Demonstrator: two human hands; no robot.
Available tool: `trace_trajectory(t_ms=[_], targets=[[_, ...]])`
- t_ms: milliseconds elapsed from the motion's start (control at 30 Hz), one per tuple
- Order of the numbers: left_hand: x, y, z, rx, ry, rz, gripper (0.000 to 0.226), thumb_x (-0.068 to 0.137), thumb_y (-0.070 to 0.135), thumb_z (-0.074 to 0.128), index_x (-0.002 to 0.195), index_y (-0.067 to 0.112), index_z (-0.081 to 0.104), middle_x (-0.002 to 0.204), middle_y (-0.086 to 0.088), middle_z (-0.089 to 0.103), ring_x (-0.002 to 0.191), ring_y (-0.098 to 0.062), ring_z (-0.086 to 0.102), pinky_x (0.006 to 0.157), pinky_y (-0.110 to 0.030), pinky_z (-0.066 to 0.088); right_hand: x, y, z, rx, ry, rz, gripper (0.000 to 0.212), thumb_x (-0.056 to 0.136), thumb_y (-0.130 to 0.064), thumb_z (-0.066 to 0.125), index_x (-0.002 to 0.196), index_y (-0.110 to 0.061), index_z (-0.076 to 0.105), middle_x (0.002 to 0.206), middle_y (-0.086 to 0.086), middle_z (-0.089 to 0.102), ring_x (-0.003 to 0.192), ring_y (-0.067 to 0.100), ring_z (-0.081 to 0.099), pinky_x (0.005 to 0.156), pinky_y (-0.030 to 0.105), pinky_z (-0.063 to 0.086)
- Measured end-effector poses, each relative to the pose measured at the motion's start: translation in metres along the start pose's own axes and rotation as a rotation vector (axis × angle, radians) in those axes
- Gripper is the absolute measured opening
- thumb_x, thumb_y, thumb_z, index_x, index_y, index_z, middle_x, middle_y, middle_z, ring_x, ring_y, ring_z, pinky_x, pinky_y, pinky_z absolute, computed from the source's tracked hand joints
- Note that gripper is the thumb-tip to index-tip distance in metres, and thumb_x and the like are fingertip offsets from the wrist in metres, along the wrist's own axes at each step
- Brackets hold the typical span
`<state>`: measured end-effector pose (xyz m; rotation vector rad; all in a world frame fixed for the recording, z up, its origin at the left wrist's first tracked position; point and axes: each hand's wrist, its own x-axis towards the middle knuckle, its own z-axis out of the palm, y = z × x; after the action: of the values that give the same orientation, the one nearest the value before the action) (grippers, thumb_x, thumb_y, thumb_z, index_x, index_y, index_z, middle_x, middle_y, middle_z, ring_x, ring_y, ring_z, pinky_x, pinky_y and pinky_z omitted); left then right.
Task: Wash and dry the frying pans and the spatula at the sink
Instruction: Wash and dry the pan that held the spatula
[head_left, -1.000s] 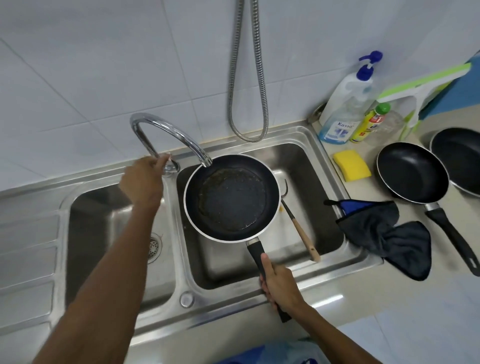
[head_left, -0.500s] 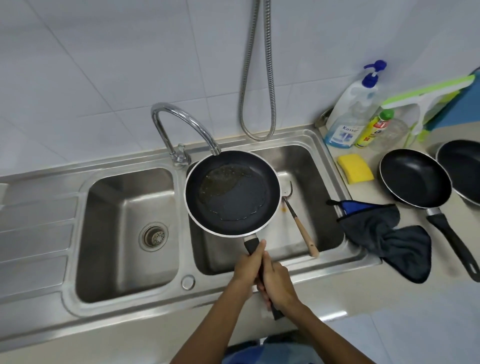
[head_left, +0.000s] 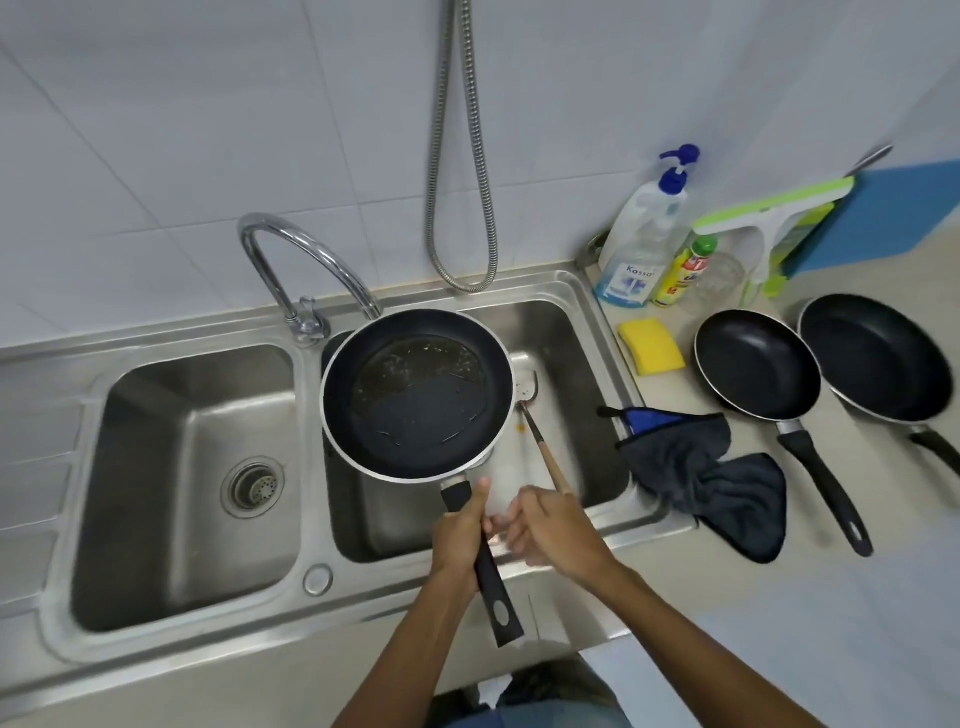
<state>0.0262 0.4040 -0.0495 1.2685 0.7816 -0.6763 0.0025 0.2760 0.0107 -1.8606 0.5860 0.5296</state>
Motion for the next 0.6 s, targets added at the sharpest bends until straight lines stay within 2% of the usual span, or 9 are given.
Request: trace_trajectory(t_ms=[100, 200, 267, 300, 367, 433, 533, 600], targets=[[-0.005, -0.002, 0.009, 0.023, 0.019, 0.042, 0.059, 0.084, 0.05, 0.077, 0.049, 0.012, 0.048, 0.052, -0.008, 0.054, 0.051, -0.019, 0.055, 0.063, -0.03, 0.05, 0.024, -0.011, -0.047, -0.15, 0.107, -0.1, 0.033, 0.106, -0.032, 0.043, 0.09, -0.013, 0.067, 0.078, 0.008, 0.072, 0.063, 0.017, 0.07, 0.063, 0.04, 0.06], [-0.007, -0.002, 0.016, 0.084, 0.018, 0.067, 0.062, 0.087, 0.049, 0.075, 0.049, 0.012, 0.043, 0.048, -0.007, 0.043, 0.043, -0.018, 0.045, 0.047, -0.024, 0.044, 0.064, -0.014, -0.095, -0.486, 0.305, -0.264, 0.028, 0.101, -0.045, 0.05, 0.086, -0.022, 0.058, 0.083, -0.002, 0.067, 0.076, 0.018, 0.063, 0.069, 0.035, 0.051], [-0.008, -0.003, 0.019, 0.091, 0.02, 0.072, 0.061, 0.088, 0.048, 0.074, 0.051, 0.013, 0.04, 0.049, -0.006, 0.039, 0.041, -0.016, 0.041, 0.041, -0.022, 0.04, 0.096, -0.013, -0.13, -0.631, 0.455, -0.35, 0.02, 0.098, -0.037, 0.058, 0.098, -0.017, 0.059, 0.099, 0.007, 0.063, 0.09, 0.027, 0.058, 0.077, 0.039, 0.048], [-0.009, -0.002, 0.022, 0.093, 0.022, 0.072, 0.06, 0.089, 0.047, 0.074, 0.052, 0.013, 0.04, 0.05, -0.006, 0.039, 0.04, -0.016, 0.04, 0.04, -0.022, 0.039, 0.114, -0.013, -0.148, -0.726, 0.516, -0.364, 0.025, 0.096, -0.034, 0.06, 0.108, -0.012, 0.059, 0.108, 0.015, 0.061, 0.098, 0.035, 0.057, 0.083, 0.045, 0.048], [-0.011, 0.0, 0.028, 0.106, 0.037, 0.069, 0.056, 0.089, 0.045, 0.074, 0.055, 0.013, 0.042, 0.052, -0.006, 0.039, 0.04, -0.015, 0.04, 0.04, -0.022, 0.039, 0.148, -0.015, -0.181, -0.927, 0.537, -0.283, 0.044, 0.095, -0.034, 0.061, 0.126, -0.004, 0.053, 0.123, 0.028, 0.055, 0.111, 0.046, 0.051, 0.095, 0.053, 0.045], [-0.012, 0.002, 0.033, 0.103, 0.058, 0.071, 0.054, 0.09, 0.043, 0.074, 0.057, 0.014, 0.043, 0.052, -0.006, 0.04, 0.04, -0.014, 0.04, 0.04, -0.023, 0.039, 0.175, -0.02, -0.201, -1.016, 0.461, -0.146, 0.057, 0.096, -0.041, 0.059, 0.135, -0.002, 0.045, 0.132, 0.032, 0.048, 0.119, 0.049, 0.046, 0.103, 0.053, 0.038], [-0.011, 0.002, 0.033, 0.125, 0.089, 0.084, 0.053, 0.091, 0.044, 0.072, 0.057, 0.014, 0.044, 0.051, -0.005, 0.042, 0.04, -0.014, 0.041, 0.041, -0.022, 0.039, 0.196, -0.02, -0.21, -0.991, 0.397, 0.056, 0.064, 0.094, -0.055, 0.055, 0.138, -0.011, 0.037, 0.135, 0.03, 0.044, 0.125, 0.047, 0.045, 0.103, 0.055, 0.042], [-0.012, 0.002, 0.033, 0.137, 0.124, 0.085, 0.051, 0.092, 0.042, 0.071, 0.057, 0.014, 0.046, 0.05, -0.004, 0.043, 0.04, -0.014, 0.041, 0.041, -0.023, 0.039, 0.202, -0.022, -0.21, -0.923, 0.386, 0.11, 0.064, 0.093, -0.055, 0.058, 0.139, -0.019, 0.032, 0.137, 0.028, 0.042, 0.126, 0.047, 0.044, 0.1, 0.056, 0.044]])
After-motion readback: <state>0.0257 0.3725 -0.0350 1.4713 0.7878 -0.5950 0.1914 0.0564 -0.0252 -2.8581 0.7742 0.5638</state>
